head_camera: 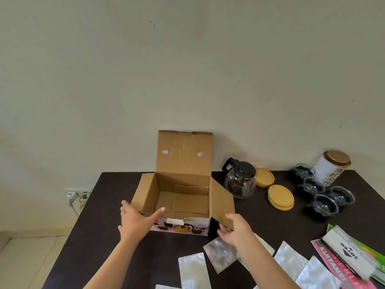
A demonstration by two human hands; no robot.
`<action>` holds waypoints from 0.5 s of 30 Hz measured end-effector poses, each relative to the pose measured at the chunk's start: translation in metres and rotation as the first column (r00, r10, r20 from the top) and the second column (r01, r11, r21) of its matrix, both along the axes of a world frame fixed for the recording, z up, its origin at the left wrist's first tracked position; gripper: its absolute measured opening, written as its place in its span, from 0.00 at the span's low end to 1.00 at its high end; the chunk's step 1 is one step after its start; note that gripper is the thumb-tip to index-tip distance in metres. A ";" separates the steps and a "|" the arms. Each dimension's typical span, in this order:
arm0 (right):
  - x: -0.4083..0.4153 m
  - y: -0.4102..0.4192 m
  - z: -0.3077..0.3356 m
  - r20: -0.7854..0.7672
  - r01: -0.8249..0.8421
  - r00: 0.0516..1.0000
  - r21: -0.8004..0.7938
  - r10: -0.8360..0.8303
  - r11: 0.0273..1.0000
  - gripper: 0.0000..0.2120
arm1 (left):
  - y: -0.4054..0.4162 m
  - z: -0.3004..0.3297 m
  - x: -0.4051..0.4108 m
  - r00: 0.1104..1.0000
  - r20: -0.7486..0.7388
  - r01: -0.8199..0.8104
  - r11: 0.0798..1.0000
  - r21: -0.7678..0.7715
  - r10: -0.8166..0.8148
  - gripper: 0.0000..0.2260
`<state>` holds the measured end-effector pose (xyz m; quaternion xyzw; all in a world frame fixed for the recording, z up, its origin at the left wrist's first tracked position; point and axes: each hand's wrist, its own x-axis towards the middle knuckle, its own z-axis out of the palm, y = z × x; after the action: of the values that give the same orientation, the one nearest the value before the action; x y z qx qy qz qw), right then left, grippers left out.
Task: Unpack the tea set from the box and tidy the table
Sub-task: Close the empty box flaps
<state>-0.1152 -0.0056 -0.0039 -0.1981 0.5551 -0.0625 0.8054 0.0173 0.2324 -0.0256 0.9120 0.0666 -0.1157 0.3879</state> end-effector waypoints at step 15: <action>-0.007 0.061 0.021 0.086 -0.043 0.956 -0.904 0.279 0.425 0.13 | -0.001 0.001 -0.033 0.982 0.167 0.126 0.967 -0.220 -0.090 0.55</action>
<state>-0.1227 0.0557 0.0174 -0.6372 0.3222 -0.2899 0.6373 -0.0153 0.2312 -0.0246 0.8694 -0.0275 -0.0722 0.4879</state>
